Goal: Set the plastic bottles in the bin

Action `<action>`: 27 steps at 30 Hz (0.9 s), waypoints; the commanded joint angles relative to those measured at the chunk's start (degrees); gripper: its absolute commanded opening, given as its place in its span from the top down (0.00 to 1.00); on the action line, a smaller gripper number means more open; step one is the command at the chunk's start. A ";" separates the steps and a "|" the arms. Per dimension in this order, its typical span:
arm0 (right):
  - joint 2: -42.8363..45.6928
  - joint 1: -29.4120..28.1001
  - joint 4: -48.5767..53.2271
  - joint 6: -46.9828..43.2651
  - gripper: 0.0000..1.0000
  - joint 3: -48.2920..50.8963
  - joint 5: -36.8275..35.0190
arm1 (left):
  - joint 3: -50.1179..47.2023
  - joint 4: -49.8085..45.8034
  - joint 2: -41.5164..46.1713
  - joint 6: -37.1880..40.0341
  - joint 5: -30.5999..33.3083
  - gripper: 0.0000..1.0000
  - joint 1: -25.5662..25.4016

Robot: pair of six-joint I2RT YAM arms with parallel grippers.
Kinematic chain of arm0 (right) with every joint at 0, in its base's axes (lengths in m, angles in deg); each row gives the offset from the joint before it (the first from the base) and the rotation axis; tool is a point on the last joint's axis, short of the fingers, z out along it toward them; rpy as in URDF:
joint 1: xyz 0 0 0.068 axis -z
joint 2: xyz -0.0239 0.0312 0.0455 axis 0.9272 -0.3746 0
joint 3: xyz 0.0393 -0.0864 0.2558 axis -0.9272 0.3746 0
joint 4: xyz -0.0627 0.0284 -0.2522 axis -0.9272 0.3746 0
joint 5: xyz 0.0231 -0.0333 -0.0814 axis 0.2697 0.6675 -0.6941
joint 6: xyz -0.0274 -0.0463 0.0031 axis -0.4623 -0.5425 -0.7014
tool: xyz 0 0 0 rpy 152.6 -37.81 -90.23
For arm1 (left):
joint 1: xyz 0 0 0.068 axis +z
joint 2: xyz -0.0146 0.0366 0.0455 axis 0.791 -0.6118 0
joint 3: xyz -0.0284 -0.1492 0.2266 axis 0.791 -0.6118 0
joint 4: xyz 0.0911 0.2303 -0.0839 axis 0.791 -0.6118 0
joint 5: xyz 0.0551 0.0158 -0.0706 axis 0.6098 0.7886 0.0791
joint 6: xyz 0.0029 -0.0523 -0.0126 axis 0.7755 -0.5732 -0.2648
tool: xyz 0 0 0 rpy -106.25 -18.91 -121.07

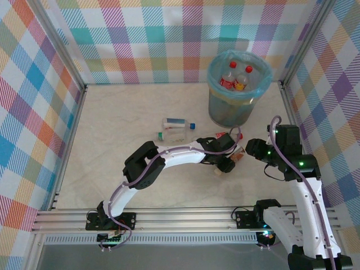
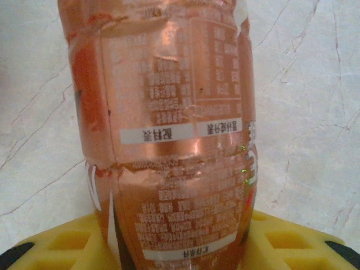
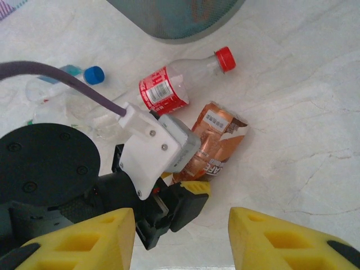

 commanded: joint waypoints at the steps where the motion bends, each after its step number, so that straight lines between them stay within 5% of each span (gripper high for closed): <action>1: 0.06 0.51 -0.11 0.15 0.52 -3.93 2.66 | -1.36 0.67 8.10 0.77 0.46 0.53 -0.58; 8: -1.53 0.49 -2.86 1.42 0.50 -12.17 8.96 | -8.37 4.49 22.60 1.84 3.39 0.53 -0.57; 15: -6.87 0.41 -9.72 5.78 0.33 -18.32 24.85 | -16.19 11.96 37.77 5.85 3.51 0.54 -0.49; 27: -11.72 -0.73 -18.65 10.72 0.28 -19.31 35.50 | -18.33 12.46 45.42 7.04 3.98 0.55 -0.49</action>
